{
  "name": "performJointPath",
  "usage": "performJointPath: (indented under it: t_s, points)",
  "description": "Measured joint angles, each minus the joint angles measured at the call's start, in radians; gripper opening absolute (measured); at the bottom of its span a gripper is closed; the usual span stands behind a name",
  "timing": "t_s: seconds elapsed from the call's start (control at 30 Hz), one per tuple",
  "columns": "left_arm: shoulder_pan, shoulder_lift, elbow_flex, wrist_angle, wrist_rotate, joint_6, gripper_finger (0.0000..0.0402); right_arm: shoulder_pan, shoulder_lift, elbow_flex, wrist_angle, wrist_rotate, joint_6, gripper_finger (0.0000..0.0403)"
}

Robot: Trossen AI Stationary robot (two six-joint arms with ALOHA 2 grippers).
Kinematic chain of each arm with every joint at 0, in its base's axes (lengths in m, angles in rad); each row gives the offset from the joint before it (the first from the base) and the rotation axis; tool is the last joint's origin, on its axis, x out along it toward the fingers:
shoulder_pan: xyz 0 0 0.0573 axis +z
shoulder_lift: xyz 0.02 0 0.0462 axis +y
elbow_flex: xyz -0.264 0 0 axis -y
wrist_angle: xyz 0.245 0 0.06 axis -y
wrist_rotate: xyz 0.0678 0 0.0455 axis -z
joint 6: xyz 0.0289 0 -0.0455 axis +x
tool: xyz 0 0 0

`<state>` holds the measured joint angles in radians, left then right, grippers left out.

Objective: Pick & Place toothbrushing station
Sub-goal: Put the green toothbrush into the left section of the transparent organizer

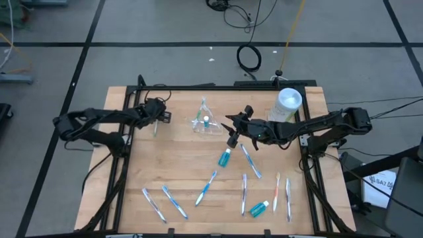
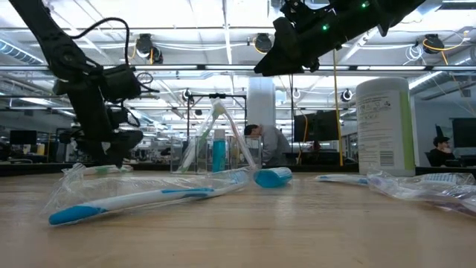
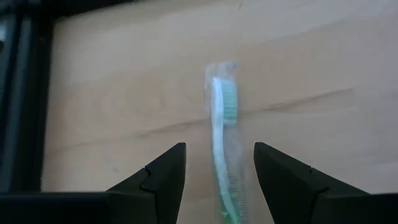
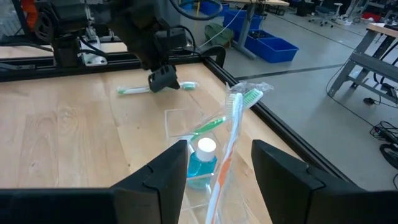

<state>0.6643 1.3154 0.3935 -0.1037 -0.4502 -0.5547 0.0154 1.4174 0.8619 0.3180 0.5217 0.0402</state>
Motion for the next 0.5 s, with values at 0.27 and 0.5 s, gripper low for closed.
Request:
performJointPath:
  t_s: [0.27,0.5]
  points:
    - [0.046,0.071,0.003,0.034,0.037,-0.014,0.0178,0.0,0.0,0.0,0.001,0.0,0.0,0.0171]
    - [0.047,0.073,0.003,0.065,0.049,-0.024,0.0089,0.0,0.0,0.0,-0.001,-0.001,0.001,0.0171]
